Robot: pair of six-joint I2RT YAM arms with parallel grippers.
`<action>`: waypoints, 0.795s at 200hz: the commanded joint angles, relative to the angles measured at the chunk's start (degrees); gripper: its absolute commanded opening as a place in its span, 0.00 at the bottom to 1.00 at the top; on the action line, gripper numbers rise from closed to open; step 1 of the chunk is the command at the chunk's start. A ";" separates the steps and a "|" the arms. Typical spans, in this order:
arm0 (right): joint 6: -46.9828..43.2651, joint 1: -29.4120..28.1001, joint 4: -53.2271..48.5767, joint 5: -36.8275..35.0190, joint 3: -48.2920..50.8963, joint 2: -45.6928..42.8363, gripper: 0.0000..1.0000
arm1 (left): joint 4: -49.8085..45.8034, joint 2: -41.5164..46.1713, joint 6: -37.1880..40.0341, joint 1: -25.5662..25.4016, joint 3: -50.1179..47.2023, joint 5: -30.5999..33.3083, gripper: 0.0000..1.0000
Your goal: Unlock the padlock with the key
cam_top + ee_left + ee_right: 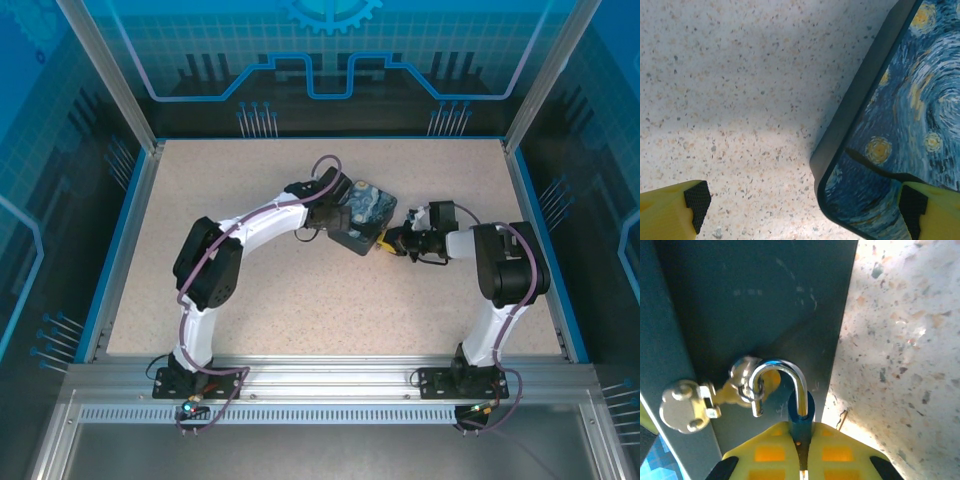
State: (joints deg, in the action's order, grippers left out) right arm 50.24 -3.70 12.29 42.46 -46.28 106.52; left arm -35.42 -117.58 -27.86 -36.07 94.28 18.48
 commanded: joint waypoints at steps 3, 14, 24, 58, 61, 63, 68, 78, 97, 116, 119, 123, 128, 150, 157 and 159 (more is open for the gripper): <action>1.89 0.39 2.73 0.73 1.25 1.32 0.00 | -0.55 -3.31 2.43 -0.30 0.75 1.12 0.99; 2.45 0.62 2.85 0.86 1.50 1.42 0.00 | -0.50 -3.53 2.80 -0.44 0.64 1.33 0.99; 2.81 0.80 2.83 0.96 1.55 1.40 0.00 | -0.50 -3.73 3.30 -0.57 0.47 1.78 0.99; 2.97 2.20 2.57 -1.33 2.32 -0.52 0.00 | -0.97 -4.38 4.27 -0.66 0.40 2.70 0.99; 3.35 2.42 2.85 -1.57 2.60 -0.72 0.00 | -1.02 -4.41 4.30 -0.71 0.38 2.70 0.99; 3.59 2.53 2.83 -1.71 2.86 -0.84 0.00 | -1.05 -4.41 4.37 -0.67 0.38 2.75 0.99; 4.45 2.84 5.21 -1.70 3.38 -1.03 0.00 | -1.10 -4.44 4.38 -0.70 0.30 2.83 0.99; 6.82 3.66 9.30 -1.32 4.47 -1.11 0.00 | -1.06 -4.45 4.42 -0.69 0.01 2.99 0.99; 11.64 4.53 16.81 1.30 4.22 0.63 0.00 | -1.12 -4.50 4.65 -0.74 -0.23 3.22 0.98; 15.50 4.33 22.19 5.25 1.52 3.03 0.00 | -1.23 -4.50 4.97 -0.84 -0.41 3.60 0.98; 15.65 4.19 21.87 5.56 0.96 3.29 0.00 | -1.27 -4.50 4.94 -0.84 -0.41 3.64 0.98; 15.47 4.10 20.84 5.86 0.05 3.54 0.00 | -1.26 -4.48 5.02 -0.84 -0.41 3.67 0.98; 14.50 3.89 18.02 5.95 -1.27 3.78 0.00 | -1.32 -4.50 5.09 -0.82 -0.50 3.84 0.98; 8.58 3.69 6.67 3.71 -3.75 1.99 0.00 | -1.48 -4.59 5.11 -0.77 -0.68 4.11 0.98; 6.95 3.74 3.71 2.46 -3.78 1.04 0.00 | -1.55 -4.60 5.07 -0.84 -0.81 4.20 0.98; 6.51 3.78 1.97 2.10 -3.76 0.77 0.00 | -1.55 -4.61 5.02 -0.84 -0.88 4.20 0.98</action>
State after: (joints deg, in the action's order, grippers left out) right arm 61.12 -0.03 23.83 45.32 -47.94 109.58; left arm -31.35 -118.93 -25.06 -36.67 94.50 21.15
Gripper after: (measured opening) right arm 0.074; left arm 0.984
